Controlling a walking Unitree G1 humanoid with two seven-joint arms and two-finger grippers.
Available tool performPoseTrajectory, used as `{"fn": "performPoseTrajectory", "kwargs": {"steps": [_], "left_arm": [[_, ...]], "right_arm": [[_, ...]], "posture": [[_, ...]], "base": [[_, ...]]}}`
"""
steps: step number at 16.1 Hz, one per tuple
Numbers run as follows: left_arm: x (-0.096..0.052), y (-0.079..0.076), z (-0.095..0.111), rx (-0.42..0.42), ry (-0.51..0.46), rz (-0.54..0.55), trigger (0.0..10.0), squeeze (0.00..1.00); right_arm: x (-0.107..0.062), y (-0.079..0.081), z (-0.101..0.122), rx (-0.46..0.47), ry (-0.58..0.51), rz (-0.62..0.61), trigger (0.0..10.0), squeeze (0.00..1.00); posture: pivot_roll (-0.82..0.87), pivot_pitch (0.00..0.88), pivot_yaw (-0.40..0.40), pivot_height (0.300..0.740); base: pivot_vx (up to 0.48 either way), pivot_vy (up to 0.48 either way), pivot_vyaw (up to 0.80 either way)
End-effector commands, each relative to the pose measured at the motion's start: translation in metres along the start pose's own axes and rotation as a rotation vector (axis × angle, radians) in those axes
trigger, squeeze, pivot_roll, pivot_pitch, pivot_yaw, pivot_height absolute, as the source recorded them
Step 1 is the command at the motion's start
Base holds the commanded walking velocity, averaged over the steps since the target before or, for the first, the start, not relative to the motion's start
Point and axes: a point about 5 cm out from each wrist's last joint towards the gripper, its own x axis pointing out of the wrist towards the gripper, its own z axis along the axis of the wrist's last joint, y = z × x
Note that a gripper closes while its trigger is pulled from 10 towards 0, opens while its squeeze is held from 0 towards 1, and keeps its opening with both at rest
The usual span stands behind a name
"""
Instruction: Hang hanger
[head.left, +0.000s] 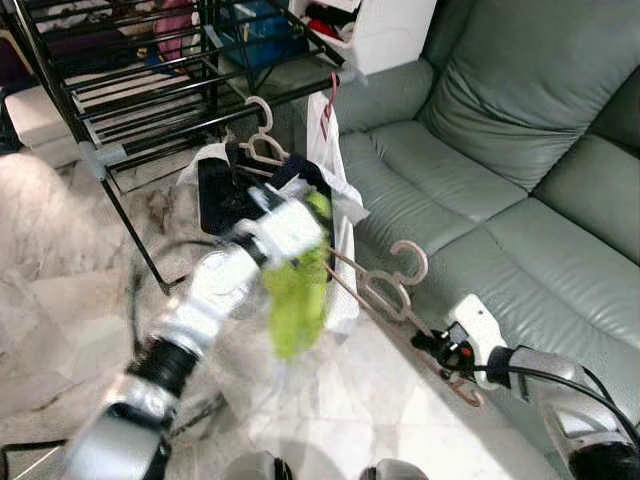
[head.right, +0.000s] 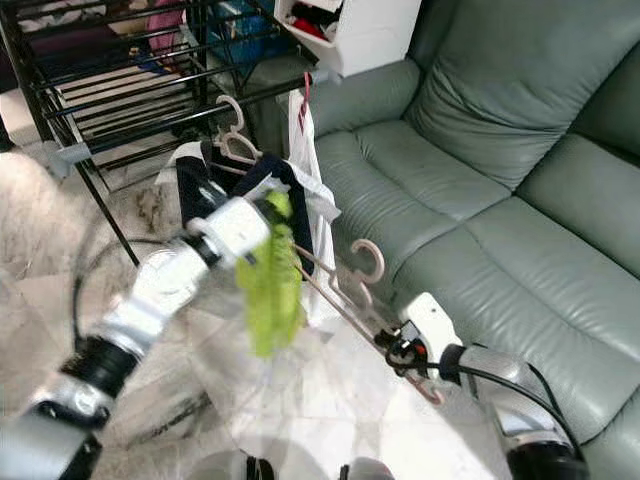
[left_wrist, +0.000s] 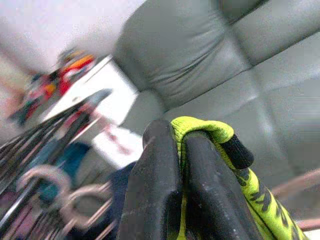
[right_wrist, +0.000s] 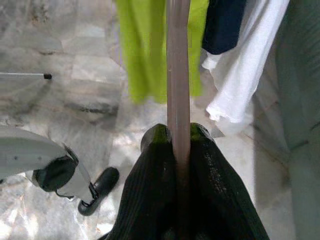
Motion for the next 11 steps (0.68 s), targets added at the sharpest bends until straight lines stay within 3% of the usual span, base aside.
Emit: {"fn": "performPoseTrajectory", "kwargs": {"steps": [1, 3, 5, 7, 11], "left_arm": [[0.003, -0.004, 0.013, 0.042, -0.065, -0.029, 10.0, 0.0], [0.003, -0.007, 0.013, 0.058, -0.068, -0.044, 10.0, 0.0], [0.002, -0.001, 0.008, 0.084, -0.055, -0.041, 10.0, 0.0], [-0.003, 0.007, 0.001, 0.122, -0.037, -0.075, 10.0, 0.0], [-0.014, 0.015, -0.014, 0.18, 0.0, -0.151, 10.0, 0.0]], "right_arm": [[0.0, -0.003, 0.008, 0.001, -0.028, 0.006, 10.0, 0.0], [-0.003, -0.005, 0.01, -0.005, -0.032, 0.011, 10.0, 0.0], [-0.013, -0.007, 0.006, -0.008, -0.013, 0.032, 10.0, 0.0], [-0.035, -0.015, -0.006, -0.081, 0.097, 0.059, 10.0, 0.0], [-0.063, -0.038, -0.012, -0.159, 0.211, -0.002, 10.0, 0.0]], "posture": [[-0.05, 0.0, 0.001, 0.74], [-0.05, 0.0, 0.002, 0.74], [-0.05, 0.0, 0.006, 0.74], [-0.05, 0.0, 0.009, 0.74], [-0.06, 0.0, 0.011, 0.74]], "base": [[0.0, 0.0, 0.0], [0.0, 0.0, 0.0], [0.0, 0.0, 0.0], [0.0, 0.0, 0.0], [0.0, 0.0, 0.0]]}}
